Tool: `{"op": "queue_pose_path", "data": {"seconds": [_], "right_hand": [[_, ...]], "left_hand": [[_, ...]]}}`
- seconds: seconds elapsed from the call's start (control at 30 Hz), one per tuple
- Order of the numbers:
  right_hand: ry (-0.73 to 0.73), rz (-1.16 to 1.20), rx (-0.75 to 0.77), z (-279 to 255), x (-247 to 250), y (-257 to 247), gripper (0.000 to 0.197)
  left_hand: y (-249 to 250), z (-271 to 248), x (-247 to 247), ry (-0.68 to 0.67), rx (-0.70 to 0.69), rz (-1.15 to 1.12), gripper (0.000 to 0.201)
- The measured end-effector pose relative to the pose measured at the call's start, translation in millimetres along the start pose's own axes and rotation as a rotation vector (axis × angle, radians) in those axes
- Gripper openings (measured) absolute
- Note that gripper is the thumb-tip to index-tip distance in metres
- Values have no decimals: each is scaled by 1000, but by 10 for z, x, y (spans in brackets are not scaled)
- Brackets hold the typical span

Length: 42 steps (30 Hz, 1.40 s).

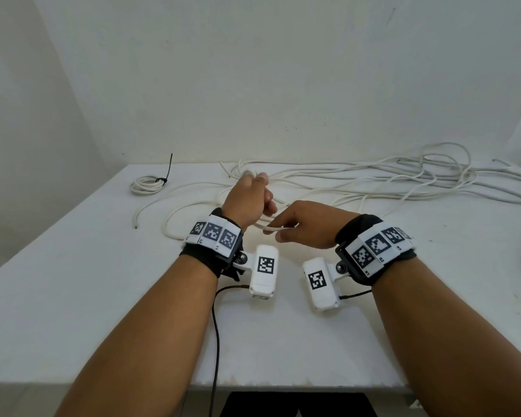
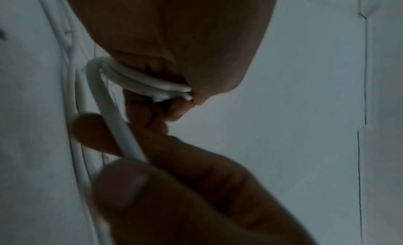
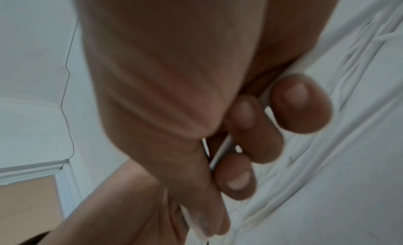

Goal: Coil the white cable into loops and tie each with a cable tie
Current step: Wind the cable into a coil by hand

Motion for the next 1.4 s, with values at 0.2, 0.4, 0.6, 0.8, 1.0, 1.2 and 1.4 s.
{"op": "queue_pose_path", "data": {"seconds": [0.2, 0.4, 0.6, 0.8, 1.0, 1.2, 1.4], "right_hand": [[361, 183, 90, -226, 425, 91, 10], [575, 304, 188, -388, 585, 175, 14], [703, 413, 305, -464, 671, 152, 12], [720, 476, 177, -428, 668, 489, 34], [436, 341, 1, -180, 412, 435, 35], [179, 138, -44, -17, 198, 180, 39], [1, -37, -73, -6, 33, 50, 34]], "left_hand": [[-146, -75, -223, -308, 190, 396, 39], [-101, -86, -355, -390, 158, 253, 45], [-39, -155, -448, -542, 119, -148, 47], [221, -216, -452, -662, -61, -514, 44], [463, -167, -312, -549, -302, -811, 45], [251, -19, -87, -225, -287, -783, 33], [133, -12, 46, 34, -248, -502, 15]]}}
Point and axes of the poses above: each hand's wrist, its own z-axis towards the middle knuckle, its own x-axis out of the back of the hand, y = z × x, the point moved 9 cm from there along z, towards the middle knuckle, and after that the axes turned 14 degrees about -y, right-handed, at the moved point
